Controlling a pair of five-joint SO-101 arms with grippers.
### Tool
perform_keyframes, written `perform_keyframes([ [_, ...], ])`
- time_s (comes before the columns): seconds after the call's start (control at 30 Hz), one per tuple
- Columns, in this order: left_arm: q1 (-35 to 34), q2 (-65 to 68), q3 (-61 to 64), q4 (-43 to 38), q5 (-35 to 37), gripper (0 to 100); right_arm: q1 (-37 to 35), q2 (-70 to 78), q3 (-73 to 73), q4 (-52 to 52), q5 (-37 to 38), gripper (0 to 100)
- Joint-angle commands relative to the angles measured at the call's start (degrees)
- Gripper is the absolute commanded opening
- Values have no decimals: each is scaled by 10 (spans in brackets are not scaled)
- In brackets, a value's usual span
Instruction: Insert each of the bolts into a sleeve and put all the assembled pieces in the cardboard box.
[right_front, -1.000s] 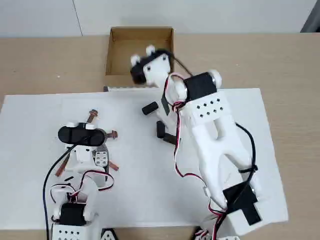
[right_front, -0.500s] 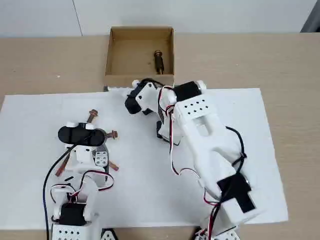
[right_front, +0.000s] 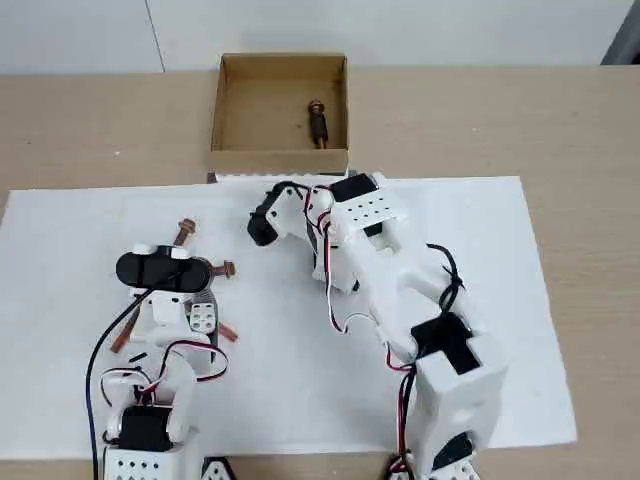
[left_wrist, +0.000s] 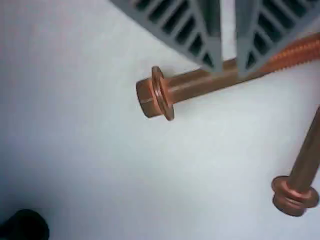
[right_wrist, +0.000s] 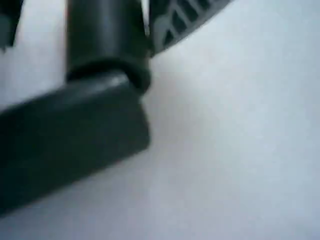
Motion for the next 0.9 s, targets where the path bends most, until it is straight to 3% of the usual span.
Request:
perform_keyframes([
  [0.0,-1,-4,-4,3,-3,6,0,14,-4,-14,9,166],
  [0.2,-1,-4,-4,3,-3,6,1,34,-4,-12,5,4],
  [0.43,-1,-4,-4,3,-3,6,0,-19,-7,19,4,8],
  [0.7,0,-4,-13,4,-2,6,0,-199,-7,102,-69,6],
  [0.87,3,-2,-110,55,-2,7,13,-271,-4,173,-102,6],
])
